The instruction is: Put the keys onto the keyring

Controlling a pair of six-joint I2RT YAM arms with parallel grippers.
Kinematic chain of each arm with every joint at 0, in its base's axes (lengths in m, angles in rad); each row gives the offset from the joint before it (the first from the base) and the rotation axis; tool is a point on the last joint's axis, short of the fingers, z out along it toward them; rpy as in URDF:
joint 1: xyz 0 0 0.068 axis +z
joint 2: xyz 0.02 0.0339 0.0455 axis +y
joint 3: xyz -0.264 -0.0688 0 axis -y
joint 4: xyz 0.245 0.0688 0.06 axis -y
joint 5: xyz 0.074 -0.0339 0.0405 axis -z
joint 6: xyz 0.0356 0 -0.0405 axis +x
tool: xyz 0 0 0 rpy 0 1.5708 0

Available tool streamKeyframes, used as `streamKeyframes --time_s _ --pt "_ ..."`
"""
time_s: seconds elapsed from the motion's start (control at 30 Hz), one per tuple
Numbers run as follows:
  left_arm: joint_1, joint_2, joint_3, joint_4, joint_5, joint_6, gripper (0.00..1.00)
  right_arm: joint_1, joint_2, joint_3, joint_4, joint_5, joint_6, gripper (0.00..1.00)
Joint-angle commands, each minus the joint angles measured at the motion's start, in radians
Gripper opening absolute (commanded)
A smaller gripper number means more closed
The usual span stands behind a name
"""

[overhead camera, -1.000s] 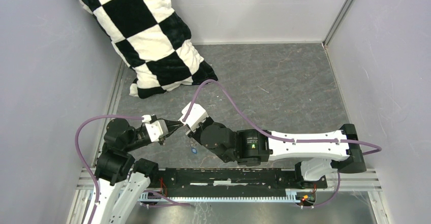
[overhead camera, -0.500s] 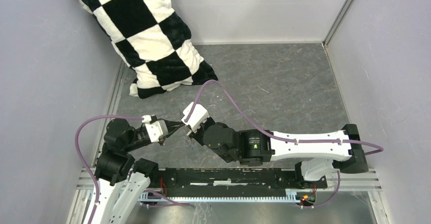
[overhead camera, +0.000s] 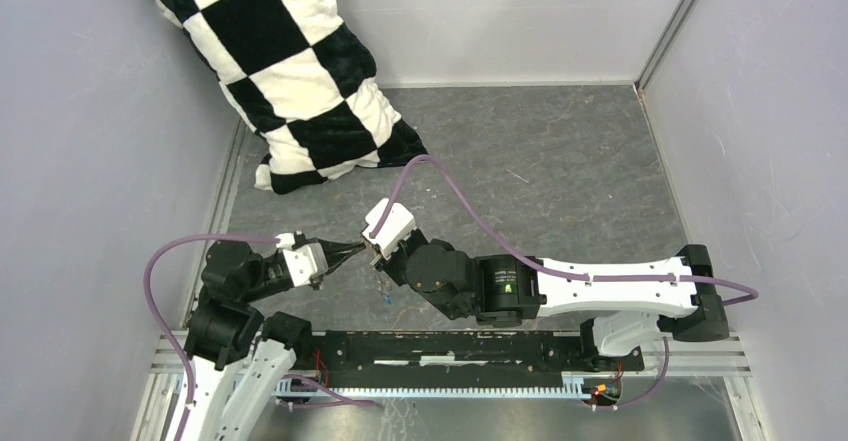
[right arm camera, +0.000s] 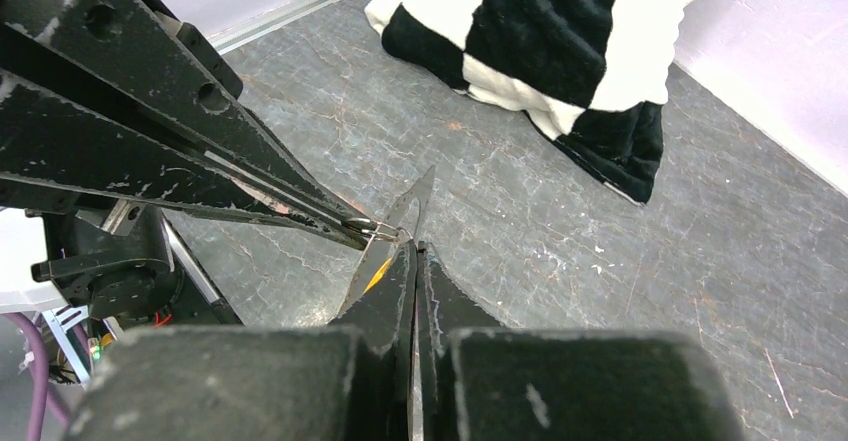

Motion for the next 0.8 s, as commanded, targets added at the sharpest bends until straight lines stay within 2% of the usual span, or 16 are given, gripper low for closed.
streamKeyframes --time_s 0.0,0.4,0.63,0.77 --pt "-0.001 -0.018 0.038 0.026 0.057 0.042 0.02 0.002 -0.026 -0.008 0.029 0.023 0.019 0.0" --pt "-0.001 -0.043 0.046 0.067 0.107 0.042 0.02 -0.032 -0.029 -0.018 -0.001 -0.002 0.093 0.0" --pt "-0.001 -0.05 0.042 0.092 0.134 0.055 0.02 -0.089 -0.107 -0.13 0.103 -0.136 0.15 0.01" --pt "0.0 -0.042 0.045 0.113 0.145 0.052 0.02 -0.107 -0.15 -0.184 0.156 -0.194 0.158 0.05"
